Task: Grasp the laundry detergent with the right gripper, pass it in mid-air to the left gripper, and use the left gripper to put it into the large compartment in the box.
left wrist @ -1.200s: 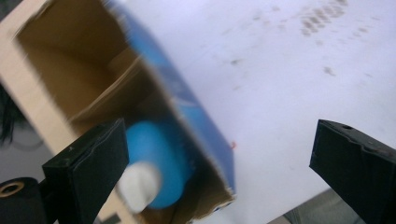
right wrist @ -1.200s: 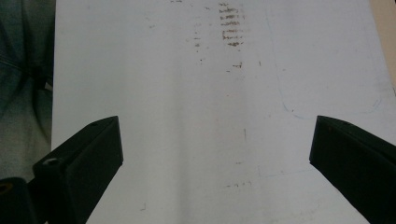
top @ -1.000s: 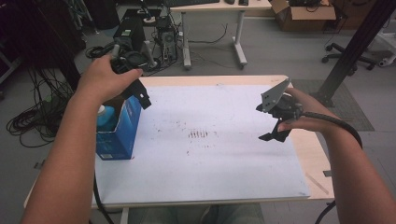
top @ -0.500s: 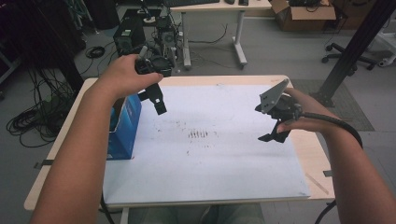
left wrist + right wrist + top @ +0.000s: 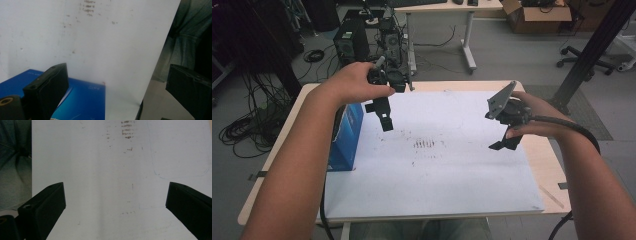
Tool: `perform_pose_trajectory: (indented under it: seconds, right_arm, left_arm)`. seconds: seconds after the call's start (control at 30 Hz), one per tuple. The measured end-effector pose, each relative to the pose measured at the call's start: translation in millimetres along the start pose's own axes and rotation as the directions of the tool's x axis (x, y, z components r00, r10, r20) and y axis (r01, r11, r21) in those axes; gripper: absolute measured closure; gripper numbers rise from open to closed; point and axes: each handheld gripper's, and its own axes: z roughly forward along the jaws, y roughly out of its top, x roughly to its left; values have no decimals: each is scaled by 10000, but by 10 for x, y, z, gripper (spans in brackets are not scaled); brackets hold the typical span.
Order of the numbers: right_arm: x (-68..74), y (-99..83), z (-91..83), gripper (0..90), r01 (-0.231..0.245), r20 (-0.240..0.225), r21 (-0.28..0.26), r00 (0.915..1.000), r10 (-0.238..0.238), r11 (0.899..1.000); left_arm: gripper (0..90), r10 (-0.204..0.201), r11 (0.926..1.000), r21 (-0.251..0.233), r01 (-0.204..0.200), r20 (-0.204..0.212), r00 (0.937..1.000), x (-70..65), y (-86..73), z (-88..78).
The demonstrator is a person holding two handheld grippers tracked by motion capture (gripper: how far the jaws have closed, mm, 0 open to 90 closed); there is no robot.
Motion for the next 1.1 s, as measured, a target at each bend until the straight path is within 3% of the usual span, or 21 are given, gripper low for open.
perform_pose_trajectory:
  seconds: [0.43,1.1]
  right_arm:
    - [-154,-11,95,29,1,-171,64,9999,1,10000]
    - [-114,11,59,29,-64,-76,62,10000,65,10000]
  left_arm:
    - [46,-79,9999,113,79,51,10000,72,15,6]
    - [46,6,10000,-29,-6,-46,10000,28,9,-28]
